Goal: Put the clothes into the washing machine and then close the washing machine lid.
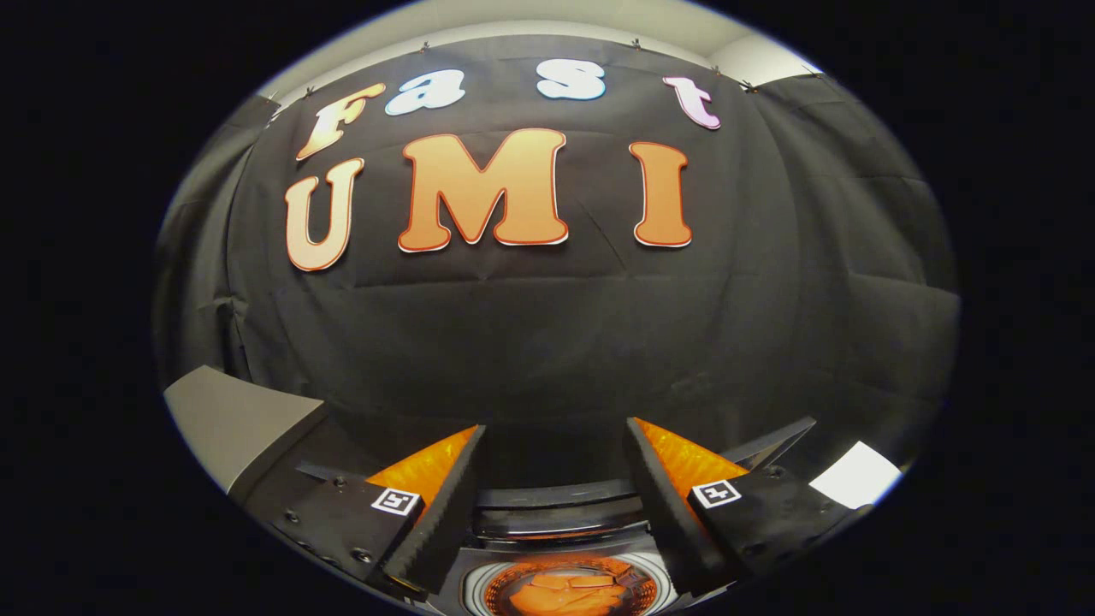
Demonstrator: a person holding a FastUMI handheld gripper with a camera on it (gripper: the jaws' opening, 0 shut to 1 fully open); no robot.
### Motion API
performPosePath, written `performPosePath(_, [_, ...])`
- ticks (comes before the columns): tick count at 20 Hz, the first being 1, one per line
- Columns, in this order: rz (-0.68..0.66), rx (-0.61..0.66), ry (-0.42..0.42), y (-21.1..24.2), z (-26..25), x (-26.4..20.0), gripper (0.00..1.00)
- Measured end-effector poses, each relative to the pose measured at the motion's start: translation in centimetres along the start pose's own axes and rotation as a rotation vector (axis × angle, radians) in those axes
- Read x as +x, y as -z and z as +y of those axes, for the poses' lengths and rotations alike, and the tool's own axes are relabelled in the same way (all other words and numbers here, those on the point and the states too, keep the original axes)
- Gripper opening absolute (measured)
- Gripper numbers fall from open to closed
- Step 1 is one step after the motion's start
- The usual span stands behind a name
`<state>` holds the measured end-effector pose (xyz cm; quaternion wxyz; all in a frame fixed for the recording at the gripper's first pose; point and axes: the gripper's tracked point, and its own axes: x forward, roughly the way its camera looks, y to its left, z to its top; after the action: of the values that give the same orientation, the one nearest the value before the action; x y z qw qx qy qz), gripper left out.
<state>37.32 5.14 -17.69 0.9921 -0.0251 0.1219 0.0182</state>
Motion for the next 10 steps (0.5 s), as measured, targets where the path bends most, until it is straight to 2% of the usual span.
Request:
performPosePath(8, [0.024, -0.006, -0.016, 3.3, -0.7, -4.2, 1.0])
performPosePath(10, [0.065, -0.001, -0.018, 5.0, -1.1, -4.9, 1.0])
